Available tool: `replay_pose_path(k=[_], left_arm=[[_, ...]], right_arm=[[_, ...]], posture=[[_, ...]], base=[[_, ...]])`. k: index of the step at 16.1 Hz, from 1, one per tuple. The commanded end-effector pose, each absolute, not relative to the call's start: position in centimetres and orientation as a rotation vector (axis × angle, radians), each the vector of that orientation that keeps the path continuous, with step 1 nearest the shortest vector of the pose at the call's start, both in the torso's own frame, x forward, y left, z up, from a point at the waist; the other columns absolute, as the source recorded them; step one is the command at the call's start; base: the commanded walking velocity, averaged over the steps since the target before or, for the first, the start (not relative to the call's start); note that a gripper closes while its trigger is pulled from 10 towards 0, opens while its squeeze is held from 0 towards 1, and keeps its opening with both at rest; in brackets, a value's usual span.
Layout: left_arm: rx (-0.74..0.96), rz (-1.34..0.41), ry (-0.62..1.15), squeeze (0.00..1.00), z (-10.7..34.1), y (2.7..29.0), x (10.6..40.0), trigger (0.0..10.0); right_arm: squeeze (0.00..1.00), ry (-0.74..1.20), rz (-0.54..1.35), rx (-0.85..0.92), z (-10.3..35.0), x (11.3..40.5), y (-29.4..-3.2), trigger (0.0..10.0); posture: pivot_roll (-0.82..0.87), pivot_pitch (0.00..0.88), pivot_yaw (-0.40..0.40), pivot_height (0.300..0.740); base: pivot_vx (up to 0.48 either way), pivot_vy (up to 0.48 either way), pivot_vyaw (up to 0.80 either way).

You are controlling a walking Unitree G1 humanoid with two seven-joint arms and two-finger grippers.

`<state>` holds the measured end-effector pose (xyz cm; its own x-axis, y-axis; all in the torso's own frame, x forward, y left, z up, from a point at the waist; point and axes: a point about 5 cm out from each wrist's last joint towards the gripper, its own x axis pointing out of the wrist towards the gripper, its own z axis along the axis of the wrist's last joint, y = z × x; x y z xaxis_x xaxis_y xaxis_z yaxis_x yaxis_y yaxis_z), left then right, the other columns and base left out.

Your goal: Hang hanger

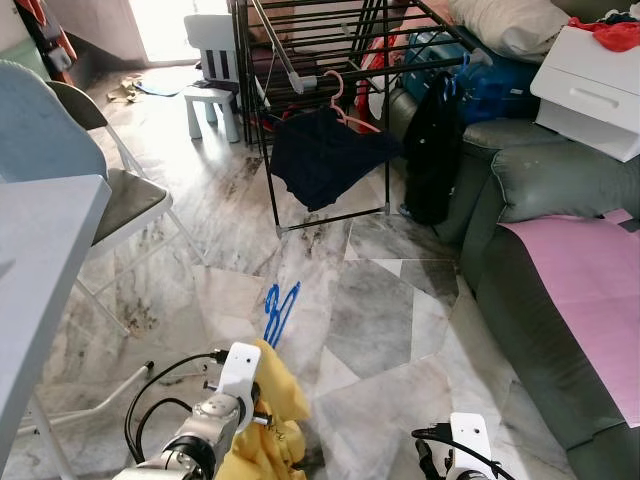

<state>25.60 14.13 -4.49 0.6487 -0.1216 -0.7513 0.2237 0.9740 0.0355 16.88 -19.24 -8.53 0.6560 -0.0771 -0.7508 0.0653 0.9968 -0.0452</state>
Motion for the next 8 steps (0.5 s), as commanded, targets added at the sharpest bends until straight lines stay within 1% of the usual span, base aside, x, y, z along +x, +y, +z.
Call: replay_pose_path(k=[1, 8], left_arm=[[0.123, -0.185, 0.808, 0.0, -3.75, 14.09, 26.57, 10.0], [0.143, -0.169, 0.822, 0.0, -4.04, 14.95, 26.18, 10.0]], right_arm=[[0.0, 0.859, -0.079, -0.017, -8.49, 17.07, -19.37, 10.0], [0.0, 0.855, -0.041, -0.027, -8.34, 17.55, -19.03, 10.0]], posture=[[-0.03, 0.0, -0.029, 0.74], [-0.02, 0.0, -0.036, 0.74]], base=[[0.0, 0.0, 0.0], [0.0, 0.0, 0.0]])
